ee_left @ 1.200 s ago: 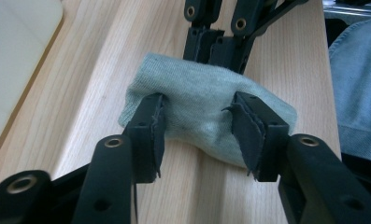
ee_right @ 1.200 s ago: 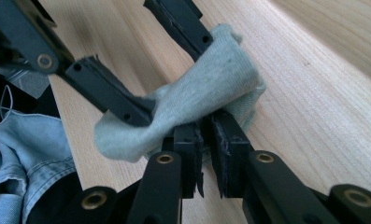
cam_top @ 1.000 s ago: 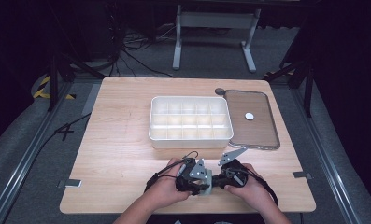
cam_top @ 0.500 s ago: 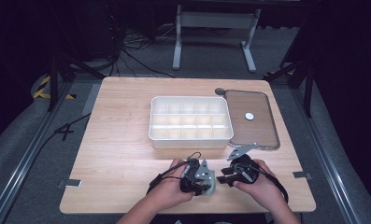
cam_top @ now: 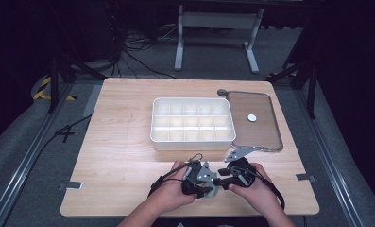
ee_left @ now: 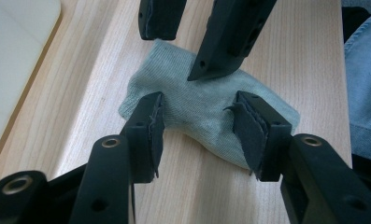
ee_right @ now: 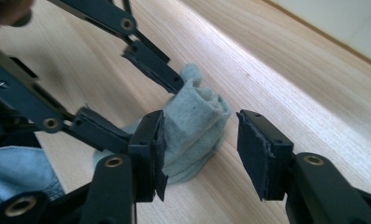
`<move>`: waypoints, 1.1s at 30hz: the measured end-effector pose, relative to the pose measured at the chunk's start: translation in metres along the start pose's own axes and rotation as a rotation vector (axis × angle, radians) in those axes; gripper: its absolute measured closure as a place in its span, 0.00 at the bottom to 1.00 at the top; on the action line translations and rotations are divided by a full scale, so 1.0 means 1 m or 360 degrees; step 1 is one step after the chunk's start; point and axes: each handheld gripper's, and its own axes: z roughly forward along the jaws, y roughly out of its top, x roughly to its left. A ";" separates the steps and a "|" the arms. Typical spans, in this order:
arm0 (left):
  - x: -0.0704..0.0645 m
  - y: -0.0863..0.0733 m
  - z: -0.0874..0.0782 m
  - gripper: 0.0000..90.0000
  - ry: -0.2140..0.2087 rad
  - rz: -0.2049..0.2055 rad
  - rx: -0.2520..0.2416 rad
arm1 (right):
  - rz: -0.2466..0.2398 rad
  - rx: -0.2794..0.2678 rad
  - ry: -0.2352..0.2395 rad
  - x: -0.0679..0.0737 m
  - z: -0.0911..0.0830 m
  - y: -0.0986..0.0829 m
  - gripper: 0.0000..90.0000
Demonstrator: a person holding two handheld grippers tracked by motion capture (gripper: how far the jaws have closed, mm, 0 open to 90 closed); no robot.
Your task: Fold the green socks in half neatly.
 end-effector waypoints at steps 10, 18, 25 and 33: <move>0.000 -0.004 0.000 0.58 0.0004 -0.0029 0.0019 | 0.0024 0.0100 0.0007 0.000 0.013 -0.002 0.62; -0.001 -0.007 -0.002 0.58 0.0024 -0.0017 0.0049 | 0.0107 0.0267 0.0151 -0.008 0.023 0.011 0.62; -0.001 -0.008 -0.001 0.59 0.0040 -0.0018 0.0046 | 0.0138 0.0364 0.0271 -0.018 0.029 0.019 0.61; -0.001 -0.009 -0.002 0.59 0.0042 -0.0027 0.0050 | 0.0136 0.0360 0.0370 -0.021 0.032 0.019 0.67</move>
